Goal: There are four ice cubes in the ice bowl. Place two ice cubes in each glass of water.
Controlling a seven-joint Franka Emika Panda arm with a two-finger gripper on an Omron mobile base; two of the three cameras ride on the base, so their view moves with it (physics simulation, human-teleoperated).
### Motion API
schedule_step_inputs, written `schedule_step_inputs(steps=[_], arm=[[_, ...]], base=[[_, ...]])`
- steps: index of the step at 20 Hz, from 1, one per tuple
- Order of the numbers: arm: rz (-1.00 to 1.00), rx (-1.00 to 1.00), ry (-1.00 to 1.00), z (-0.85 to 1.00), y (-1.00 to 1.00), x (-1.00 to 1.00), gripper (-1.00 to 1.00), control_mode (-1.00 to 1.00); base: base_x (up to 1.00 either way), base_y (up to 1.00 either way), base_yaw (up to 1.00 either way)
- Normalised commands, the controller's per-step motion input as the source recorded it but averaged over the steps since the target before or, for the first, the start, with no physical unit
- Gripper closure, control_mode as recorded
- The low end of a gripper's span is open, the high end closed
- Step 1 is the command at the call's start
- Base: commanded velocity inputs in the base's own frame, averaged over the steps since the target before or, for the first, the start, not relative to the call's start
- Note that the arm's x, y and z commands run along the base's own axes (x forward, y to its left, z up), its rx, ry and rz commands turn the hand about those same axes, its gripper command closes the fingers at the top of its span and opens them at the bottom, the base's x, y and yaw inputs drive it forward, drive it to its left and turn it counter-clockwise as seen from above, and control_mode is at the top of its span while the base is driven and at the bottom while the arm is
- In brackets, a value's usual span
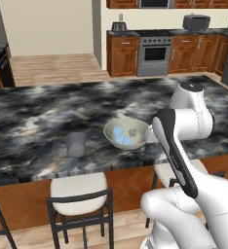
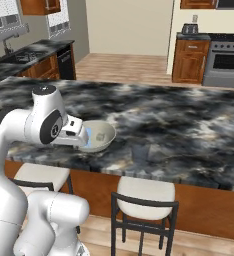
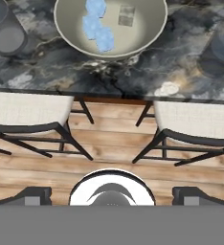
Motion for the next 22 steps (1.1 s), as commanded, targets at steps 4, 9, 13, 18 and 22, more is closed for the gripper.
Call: schedule_step_inputs(steps=[4,9,13,18,22], arm=[[0.0,0.0,0.0,0.0,0.0,0.0,-1.0,1.0],[0.0,0.01,-0.02,0.0,-0.03,0.02,-1.0,-1.0],[0.0,0.0,-0.03,0.0,0.0,0.08,-1.0,-1.0],[0.0,0.0,-0.09,0.06,0.08,0.16,-1.0,-1.0],[0.0,0.0,-0.07,0.17,0.14,0.23,-1.0,-1.0]], base=[[0.0,-0.28,0.0],[0.0,-0.08,0.0],[0.0,0.0,0.0],[0.0,0.0,0.0],[0.0,0.0,0.0]])
